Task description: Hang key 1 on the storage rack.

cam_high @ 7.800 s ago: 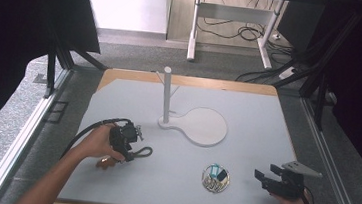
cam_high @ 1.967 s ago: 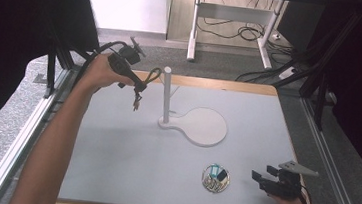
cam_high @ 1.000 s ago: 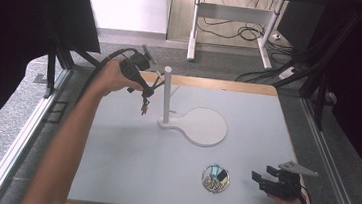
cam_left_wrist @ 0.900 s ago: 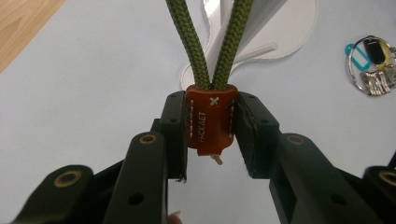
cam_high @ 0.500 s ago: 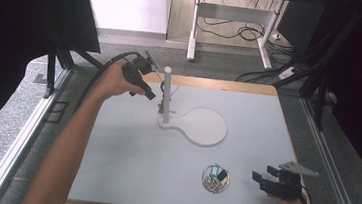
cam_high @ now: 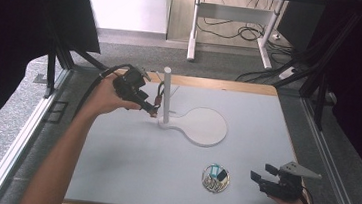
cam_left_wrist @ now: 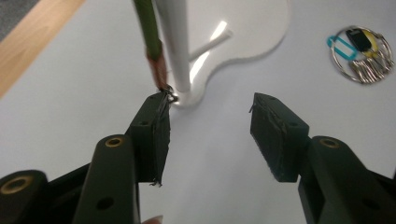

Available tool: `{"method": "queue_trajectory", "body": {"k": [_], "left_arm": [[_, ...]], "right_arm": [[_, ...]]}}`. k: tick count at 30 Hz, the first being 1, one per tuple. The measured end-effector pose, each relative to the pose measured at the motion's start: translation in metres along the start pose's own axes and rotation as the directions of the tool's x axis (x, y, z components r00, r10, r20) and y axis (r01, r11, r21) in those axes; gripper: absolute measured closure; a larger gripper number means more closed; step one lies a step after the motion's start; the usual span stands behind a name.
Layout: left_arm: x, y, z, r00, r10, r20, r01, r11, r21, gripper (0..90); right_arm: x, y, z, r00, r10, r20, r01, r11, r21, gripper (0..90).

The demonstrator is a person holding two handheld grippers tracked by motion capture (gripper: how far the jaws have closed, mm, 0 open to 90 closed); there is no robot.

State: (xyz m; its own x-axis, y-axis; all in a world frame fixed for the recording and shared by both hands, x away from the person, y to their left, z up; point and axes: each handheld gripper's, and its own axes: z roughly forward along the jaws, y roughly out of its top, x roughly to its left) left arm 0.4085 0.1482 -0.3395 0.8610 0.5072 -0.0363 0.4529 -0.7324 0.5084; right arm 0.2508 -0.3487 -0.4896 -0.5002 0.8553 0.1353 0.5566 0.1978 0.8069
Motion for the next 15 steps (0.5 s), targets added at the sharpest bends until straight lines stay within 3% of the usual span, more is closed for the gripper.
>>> {"method": "queue_trajectory", "body": {"k": [5,11,15], "left_arm": [[-0.016,-0.023,-0.003,0.9995,-0.021,0.023,0.022,0.9985,-0.05,46.6],[-0.032,-0.049,0.005,0.9989,-0.045,0.01,0.046,0.9973,-0.058,46.3],[-0.038,-0.059,0.009,0.9992,-0.041,-0.002,0.041,0.9978,-0.053,46.2]], "right_arm": [[0.004,0.001,0.0,0.9989,-0.047,-0.004,0.047,0.999,-0.003,29.6],[0.004,0.0,0.0,0.9971,-0.076,0.006,0.076,0.997,0.004,30.4],[0.005,0.0,0.0,0.9971,-0.075,0.011,0.075,0.997,0.006,30.8]]}}
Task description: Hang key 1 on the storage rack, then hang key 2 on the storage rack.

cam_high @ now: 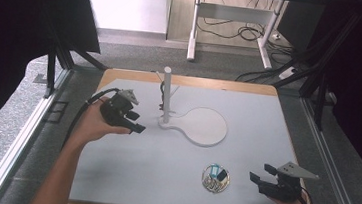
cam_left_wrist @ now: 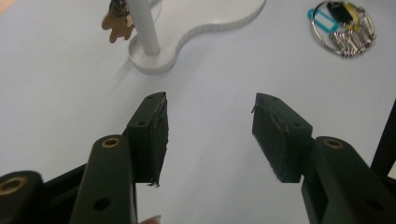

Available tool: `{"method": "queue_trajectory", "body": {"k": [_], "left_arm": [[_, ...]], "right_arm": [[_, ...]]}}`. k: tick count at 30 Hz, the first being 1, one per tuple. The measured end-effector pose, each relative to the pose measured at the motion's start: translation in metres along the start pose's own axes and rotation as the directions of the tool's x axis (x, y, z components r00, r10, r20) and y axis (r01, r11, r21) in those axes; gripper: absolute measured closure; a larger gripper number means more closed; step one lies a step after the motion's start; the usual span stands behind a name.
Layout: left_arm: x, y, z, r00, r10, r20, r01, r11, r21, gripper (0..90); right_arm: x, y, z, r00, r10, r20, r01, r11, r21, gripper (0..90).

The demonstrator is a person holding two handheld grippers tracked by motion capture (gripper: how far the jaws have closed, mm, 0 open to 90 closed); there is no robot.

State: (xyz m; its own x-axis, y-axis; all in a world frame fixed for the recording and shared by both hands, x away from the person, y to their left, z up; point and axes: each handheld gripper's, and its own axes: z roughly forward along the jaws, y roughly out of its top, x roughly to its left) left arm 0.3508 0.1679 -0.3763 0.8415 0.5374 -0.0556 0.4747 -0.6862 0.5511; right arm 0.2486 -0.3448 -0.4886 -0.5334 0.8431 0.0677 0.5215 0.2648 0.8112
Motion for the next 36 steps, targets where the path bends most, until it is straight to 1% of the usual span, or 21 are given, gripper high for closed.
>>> {"method": "queue_trajectory", "body": {"k": [5,6,7,8,10,11,12,13,14,17,20,21,22,23,24,26,27,31,33,35,36], "left_arm": [[-0.011,-0.017,0.004,0.9999,-0.012,-0.001,0.012,0.9993,-0.034,46.2],[-0.016,-0.028,0.007,0.9997,-0.02,0.012,0.02,0.9988,-0.044,45.9],[-0.016,-0.028,0.007,0.9997,-0.02,0.012,0.02,0.9988,-0.044,45.9],[-0.021,-0.039,0.012,0.9996,-0.025,0.016,0.025,0.9987,-0.045,45.8],[-0.025,-0.047,0.017,0.9996,-0.029,0.004,0.029,0.999,-0.035,45.8],[-0.025,-0.047,0.017,0.9996,-0.029,0.004,0.029,0.999,-0.035,45.8],[-0.028,-0.054,0.021,0.9996,-0.027,-0.003,0.027,0.9994,-0.019,45.8],[-0.028,-0.054,0.021,0.9996,-0.027,-0.003,0.027,0.9994,-0.019,45.7],[-0.031,-0.06,0.024,0.9996,-0.029,-0.009,0.029,0.9995,-0.011,45.8],[-0.033,-0.064,0.026,0.9995,-0.031,-0.013,0.03,0.9995,-0.009,45.6],[-0.032,-0.069,0.028,0.9995,-0.032,-0.007,0.032,0.9995,-0.004,44.7],[-0.03,-0.07,0.027,0.9994,-0.033,-0.01,0.033,0.9994,-0.003,44.7],[-0.027,-0.07,0.023,0.9987,-0.05,-0.012,0.05,0.9984,-0.028,44.2],[-0.027,-0.07,0.023,0.9987,-0.05,-0.012,0.05,0.9984,-0.028,44.2],[-0.027,-0.071,0.022,0.998,-0.062,-0.007,0.062,0.9969,-0.048,44.1],[-0.028,-0.071,0.025,0.9983,-0.054,-0.022,0.053,0.9983,-0.026,44.0],[-0.028,-0.071,0.025,0.9983,-0.054,-0.022,0.053,0.9983,-0.026,44.0],[-0.033,-0.074,0.031,0.9993,-0.037,-0.006,0.037,0.9993,-0.006,43.5],[-0.033,-0.075,0.032,0.9994,-0.034,-0.013,0.034,0.9994,-0.006,43.4],[-0.033,-0.076,0.032,0.9993,-0.037,-0.008,0.037,0.9993,-0.012,43.3],[-0.032,-0.077,0.032,0.9994,-0.033,-0.006,0.033,0.9994,-0.014,43.1]], "right_arm": [[-0.001,-0.001,0.002,0.9997,0.011,0.023,-0.012,1.0,0.012,31.5],[-0.001,-0.001,0.002,0.9992,0.001,0.039,-0.001,1.0,0.008,32.0],[-0.001,-0.001,0.002,0.9992,0.001,0.039,-0.001,1.0,0.008,32.0],[0.0,0.0,0.001,0.9992,-0.002,0.04,0.002,1.0,0.005,32.5],[0.001,0.002,-0.001,0.9992,-0.009,0.038,0.009,1.0,0.001,32.9],[0.001,0.002,-0.001,0.9992,-0.009,0.038,0.009,1.0,0.001,32.9],[0.002,0.003,-0.002,0.9992,-0.01,0.038,0.01,1.0,-0.002,33.0],[0.002,0.003,-0.002,0.9992,-0.01,0.038,0.01,1.0,-0.002,33.0],[0.002,0.003,-0.002,0.9993,-0.009,0.037,0.009,1.0,0.0,33.2],[0.002,0.003,-0.001,0.9993,-0.01,0.037,0.01,1.0,0.003,33.5],[0.001,0.003,-0.003,0.9975,0.005,0.071,-0.005,1.0,-0.003,36.4],[0.001,0.003,-0.003,0.9975,0.005,0.071,-0.005,1.0,-0.003,36.4],[0.003,0.005,-0.005,0.9968,0.006,0.079,-0.005,1.0,-0.008,37.1],[0.003,0.005,-0.005,0.9968,0.006,0.079,-0.005,1.0,-0.008,37.1],[0.006,0.009,-0.007,0.997,0.003,0.077,-0.002,1.0,-0.008,37.8],[0.008,0.013,-0.007,0.9973,-0.003,0.073,0.003,1.0,0.0,38.4],[0.008,0.013,-0.007,0.9973,-0.003,0.073,0.003,1.0,0.0,38.4],[0.014,0.028,-0.001,0.9971,-0.043,0.062,0.038,0.996,0.078,43.3],[0.021,0.04,0.001,0.9949,-0.082,0.058,0.073,0.989,0.132,44.7],[0.025,0.05,0.003,0.9934,-0.105,0.046,0.095,0.979,0.182,45.7],[0.029,0.061,0.008,0.9913,-0.129,0.026,0.119,0.962,0.244,46.8]]}}
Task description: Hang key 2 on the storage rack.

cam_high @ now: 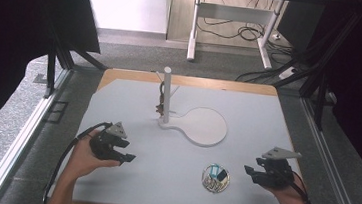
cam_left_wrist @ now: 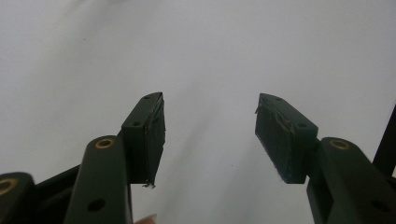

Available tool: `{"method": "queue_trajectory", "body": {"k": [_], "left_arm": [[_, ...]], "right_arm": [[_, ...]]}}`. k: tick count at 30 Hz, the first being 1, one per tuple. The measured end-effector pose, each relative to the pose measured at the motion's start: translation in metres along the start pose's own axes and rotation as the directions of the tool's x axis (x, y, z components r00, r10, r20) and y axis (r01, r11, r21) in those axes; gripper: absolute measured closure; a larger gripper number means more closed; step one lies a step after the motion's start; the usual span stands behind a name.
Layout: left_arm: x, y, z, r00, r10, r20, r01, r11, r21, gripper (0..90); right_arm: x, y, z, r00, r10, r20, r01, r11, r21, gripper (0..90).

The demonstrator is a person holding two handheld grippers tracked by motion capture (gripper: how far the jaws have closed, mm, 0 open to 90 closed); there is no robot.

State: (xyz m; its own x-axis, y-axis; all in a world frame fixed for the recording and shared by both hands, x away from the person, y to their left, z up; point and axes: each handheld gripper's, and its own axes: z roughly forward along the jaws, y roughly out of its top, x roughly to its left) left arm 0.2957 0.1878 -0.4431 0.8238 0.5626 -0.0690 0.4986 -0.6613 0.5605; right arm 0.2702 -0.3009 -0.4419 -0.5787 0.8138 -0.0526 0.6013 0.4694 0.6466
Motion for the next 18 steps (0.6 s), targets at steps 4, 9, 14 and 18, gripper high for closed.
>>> {"method": "queue_trajectory", "body": {"k": [4,9,14,18], "left_arm": [[0.0,-0.001,0.0,0.9999,-0.011,-0.002,0.011,0.9999,-0.011,42.9],[-0.003,0.002,0.003,0.9999,-0.004,0.017,0.004,0.9999,-0.012,42.8],[-0.004,0.001,0.002,0.9999,-0.006,0.011,0.006,1.0,-0.004,42.7],[-0.005,0.0,0.005,0.9999,-0.01,0.012,0.01,0.9999,-0.001,42.7]], "right_arm": [[0.003,0.016,0.006,0.9993,-0.03,-0.021,0.032,0.998,0.061,49.2],[0.009,0.038,0.022,0.9957,-0.059,-0.072,0.069,0.988,0.141,51.8],[0.018,0.052,0.043,0.9882,-0.099,-0.117,0.128,0.953,0.275,54.8],[0.02,0.059,0.057,0.9839,-0.109,-0.141,0.151,0.932,0.33,57.6]]}}
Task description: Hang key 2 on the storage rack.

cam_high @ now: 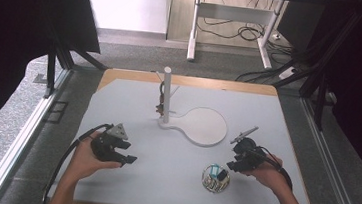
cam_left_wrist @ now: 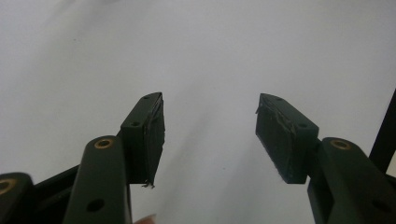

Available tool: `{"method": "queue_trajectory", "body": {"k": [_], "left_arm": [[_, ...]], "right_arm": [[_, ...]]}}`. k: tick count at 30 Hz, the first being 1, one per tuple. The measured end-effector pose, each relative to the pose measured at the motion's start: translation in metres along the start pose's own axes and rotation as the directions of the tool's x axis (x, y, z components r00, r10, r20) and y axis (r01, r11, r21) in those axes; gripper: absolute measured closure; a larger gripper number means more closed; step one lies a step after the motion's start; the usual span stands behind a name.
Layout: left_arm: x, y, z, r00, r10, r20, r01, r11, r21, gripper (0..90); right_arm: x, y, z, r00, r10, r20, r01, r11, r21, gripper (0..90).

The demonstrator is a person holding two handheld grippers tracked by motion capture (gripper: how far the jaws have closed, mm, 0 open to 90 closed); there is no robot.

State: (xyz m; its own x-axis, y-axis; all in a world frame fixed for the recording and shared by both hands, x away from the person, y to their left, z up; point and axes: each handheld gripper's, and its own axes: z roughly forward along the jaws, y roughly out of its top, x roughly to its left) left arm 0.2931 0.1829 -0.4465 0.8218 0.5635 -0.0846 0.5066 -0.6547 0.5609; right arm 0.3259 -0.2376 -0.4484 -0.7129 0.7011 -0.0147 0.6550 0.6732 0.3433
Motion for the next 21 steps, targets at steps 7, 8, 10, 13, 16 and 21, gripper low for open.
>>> {"method": "queue_trajectory", "body": {"k": [7,8,10,13,16,21], "left_arm": [[-0.002,0.0,0.004,0.9999,0.002,0.014,-0.002,1.0,0.009,42.6],[-0.002,0.0,0.005,0.9997,0.001,0.023,-0.001,1.0,0.002,42.6],[-0.002,0.0,0.005,0.9997,0.0,0.025,0.0,1.0,0.001,42.6],[-0.002,-0.001,0.006,0.9998,0.002,0.021,-0.002,1.0,0.004,42.6],[-0.003,-0.001,0.007,0.9997,-0.002,0.024,0.001,1.0,0.005,42.6],[-0.003,-0.001,0.009,0.9997,0.003,0.025,-0.004,0.9999,0.009,42.6]], "right_arm": [[0.002,0.015,0.012,0.9988,-0.028,-0.041,0.03,0.998,0.063,63.9],[0.004,0.019,0.016,0.9982,-0.042,-0.042,0.046,0.995,0.084,65.2],[0.005,0.021,0.018,0.9976,-0.054,-0.044,0.058,0.993,0.099,65.5],[0.008,0.026,0.025,0.9957,-0.076,-0.054,0.083,0.988,0.131,66.5],[0.011,0.031,0.032,0.9934,-0.097,-0.061,0.106,0.981,0.162,68.8],[0.012,0.033,0.038,0.9916,-0.111,-0.066,0.122,0.973,0.194,70.9]]}}
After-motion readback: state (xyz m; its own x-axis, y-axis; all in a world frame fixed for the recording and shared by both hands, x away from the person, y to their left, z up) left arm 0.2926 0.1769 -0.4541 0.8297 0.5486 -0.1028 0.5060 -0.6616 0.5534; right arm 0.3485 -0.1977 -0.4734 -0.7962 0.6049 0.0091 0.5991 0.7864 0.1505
